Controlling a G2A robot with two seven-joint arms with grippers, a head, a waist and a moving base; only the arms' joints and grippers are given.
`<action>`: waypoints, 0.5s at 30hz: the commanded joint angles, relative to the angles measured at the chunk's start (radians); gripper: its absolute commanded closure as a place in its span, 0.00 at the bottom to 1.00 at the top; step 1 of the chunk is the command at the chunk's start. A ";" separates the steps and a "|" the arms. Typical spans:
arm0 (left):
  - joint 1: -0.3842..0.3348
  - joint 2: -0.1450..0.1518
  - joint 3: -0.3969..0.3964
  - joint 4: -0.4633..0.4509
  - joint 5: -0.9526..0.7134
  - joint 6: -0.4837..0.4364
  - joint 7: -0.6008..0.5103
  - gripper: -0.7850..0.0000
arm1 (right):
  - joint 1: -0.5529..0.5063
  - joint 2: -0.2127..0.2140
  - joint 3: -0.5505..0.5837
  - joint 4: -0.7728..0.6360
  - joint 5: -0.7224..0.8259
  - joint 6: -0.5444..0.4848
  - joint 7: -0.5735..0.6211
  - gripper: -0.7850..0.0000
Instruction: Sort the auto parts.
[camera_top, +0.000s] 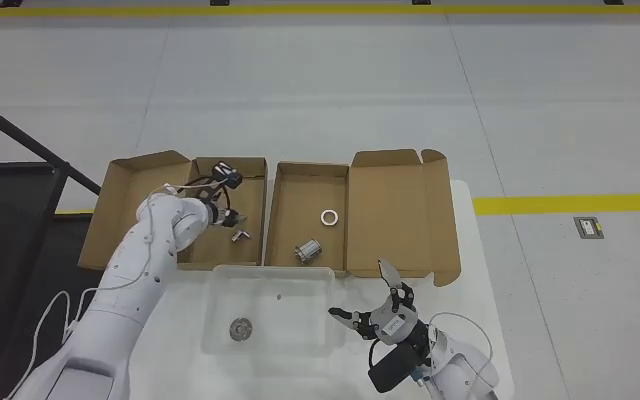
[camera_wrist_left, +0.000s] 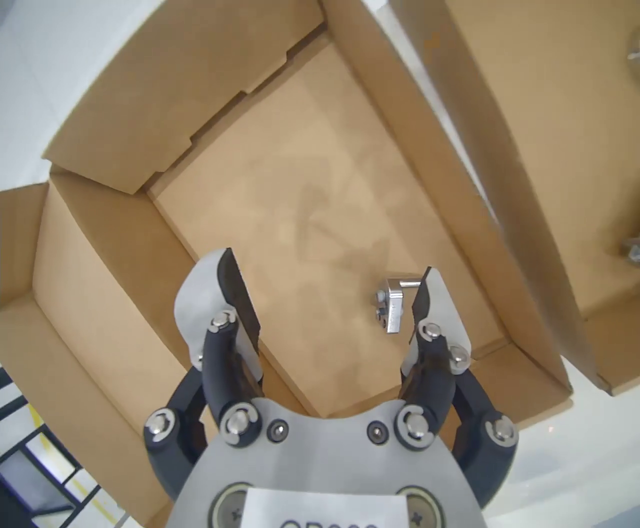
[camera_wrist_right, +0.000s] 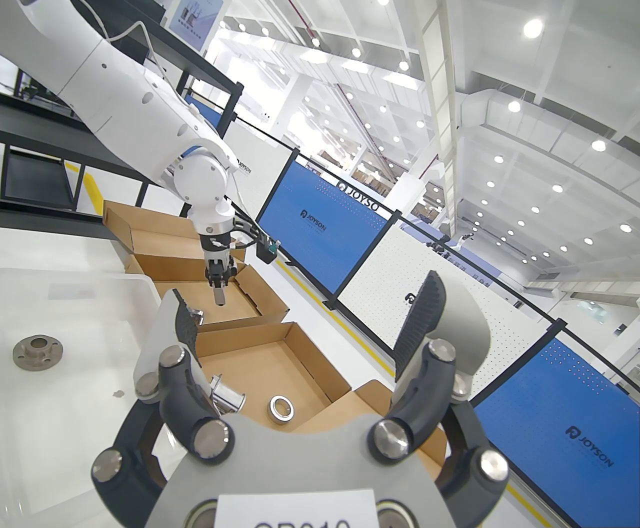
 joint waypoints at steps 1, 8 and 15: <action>0.058 0.028 -0.057 -0.108 0.000 -0.045 -0.010 0.22 | 0.000 0.000 0.000 0.000 0.000 0.000 0.000 0.00; 0.372 0.121 -0.313 -0.594 -0.077 -0.198 -0.098 0.24 | 0.000 0.000 0.000 0.000 0.000 0.000 0.000 0.00; 0.647 0.172 -0.446 -0.949 -0.112 -0.377 -0.263 0.13 | 0.000 0.000 0.000 0.000 0.000 0.000 0.000 0.00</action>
